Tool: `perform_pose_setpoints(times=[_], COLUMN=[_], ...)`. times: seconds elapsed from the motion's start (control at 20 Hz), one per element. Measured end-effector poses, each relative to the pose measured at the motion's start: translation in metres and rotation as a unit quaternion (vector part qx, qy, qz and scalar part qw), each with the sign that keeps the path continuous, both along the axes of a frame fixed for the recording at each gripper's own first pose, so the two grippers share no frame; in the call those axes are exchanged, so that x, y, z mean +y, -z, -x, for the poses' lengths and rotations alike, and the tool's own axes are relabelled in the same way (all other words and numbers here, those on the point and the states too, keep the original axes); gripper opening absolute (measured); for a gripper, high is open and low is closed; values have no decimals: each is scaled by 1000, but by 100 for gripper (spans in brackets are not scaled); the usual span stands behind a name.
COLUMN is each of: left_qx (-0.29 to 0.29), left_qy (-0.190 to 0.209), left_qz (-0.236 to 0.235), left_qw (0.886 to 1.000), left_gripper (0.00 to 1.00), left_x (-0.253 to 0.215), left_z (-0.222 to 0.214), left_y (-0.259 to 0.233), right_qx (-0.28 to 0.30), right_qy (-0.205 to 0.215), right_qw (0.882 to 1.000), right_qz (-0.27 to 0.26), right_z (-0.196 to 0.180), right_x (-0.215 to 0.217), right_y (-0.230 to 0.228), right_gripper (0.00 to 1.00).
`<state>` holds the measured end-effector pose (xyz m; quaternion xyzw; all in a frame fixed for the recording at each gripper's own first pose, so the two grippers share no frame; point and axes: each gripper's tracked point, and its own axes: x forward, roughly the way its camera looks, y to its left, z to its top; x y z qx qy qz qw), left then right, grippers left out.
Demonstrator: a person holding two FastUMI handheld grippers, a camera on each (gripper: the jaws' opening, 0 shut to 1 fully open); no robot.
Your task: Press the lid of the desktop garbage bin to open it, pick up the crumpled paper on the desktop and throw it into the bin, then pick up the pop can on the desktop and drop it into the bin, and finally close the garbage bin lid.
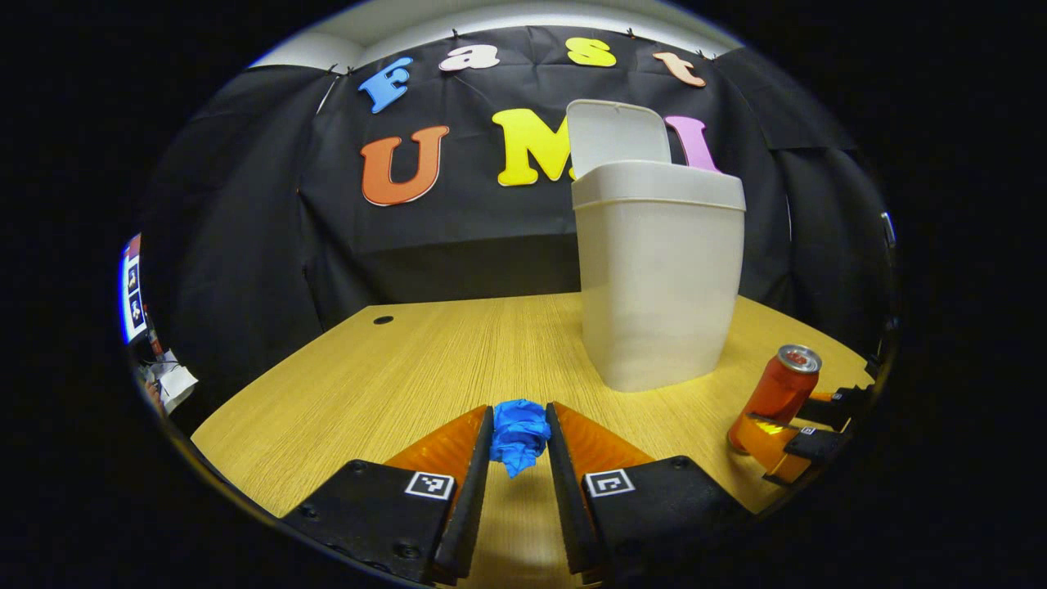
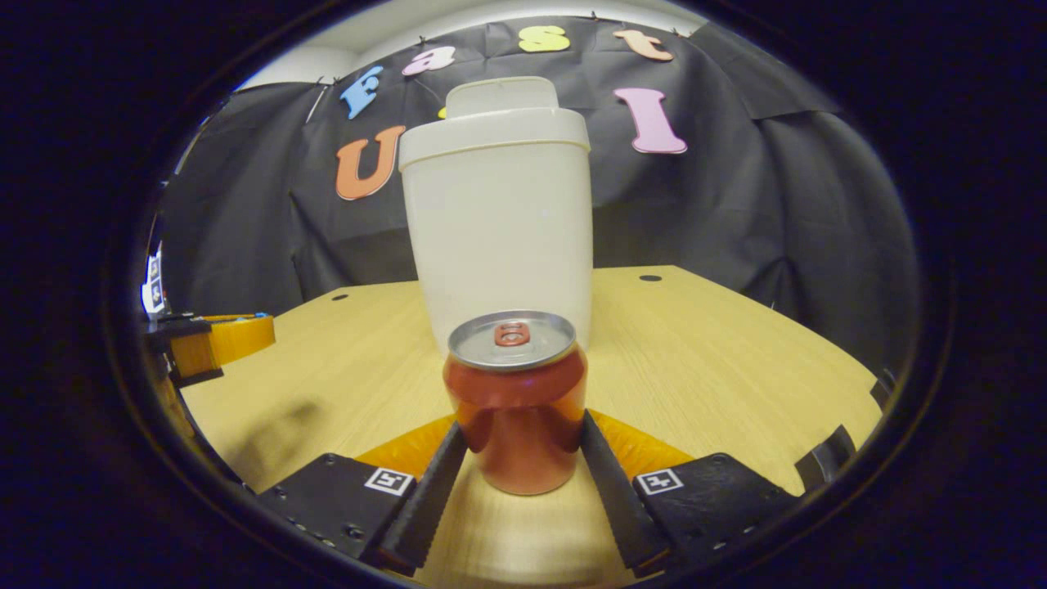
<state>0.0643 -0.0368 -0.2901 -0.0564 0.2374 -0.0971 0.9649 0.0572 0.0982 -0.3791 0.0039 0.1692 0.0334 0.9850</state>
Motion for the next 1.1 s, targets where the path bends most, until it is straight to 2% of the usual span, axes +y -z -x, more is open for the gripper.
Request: perform_pose_setpoints(times=[0.15, 0.25, 0.4, 0.6, 0.65, 0.7, 0.75, 0.95, 1.1], left_qx=[-31, -33, -54, -73, -71, -75, -83, -93, -102], left_qy=[-1, 1, -3, -19, -22, -27, -32, -34, -34], left_qz=[7, 21, 12, 15, 16, 14, 13, 29, 22], left_qw=[1000, 999, 998, 997, 997, 997, 996, 995, 994], left_gripper=[44, 43, 44, 43, 43, 48, 44, 44, 43], left_x=[-10, -18, -29, -44, -48, -50, -50, -58, -55], left_z=[-21, -32, -47, -58, -57, -57, -57, -49, -44], left_y=[-37, -54, -81, -97, -100, -106, -114, -131, -146], right_qx=[3, -20, -56, -83, -103, -120, -130, -146, -157], right_qy=[-30, -54, -77, -103, -102, -93, -86, -73, -51], right_qw=[999, 998, 995, 991, 989, 988, 988, 987, 986], right_qz=[-13, -27, -15, -31, -23, -10, -2, -10, -5], right_z=[2, 4, 6, 12, 13, 13, 15, 23, 22], right_x=[5, 8, 2, -10, -18, -30, -39, -63, -85], right_y=[-18, -43, -70, -106, -119, -131, -141, -166, -183], right_gripper=[82, 82, 80, 81, 80, 80, 80, 80, 80])
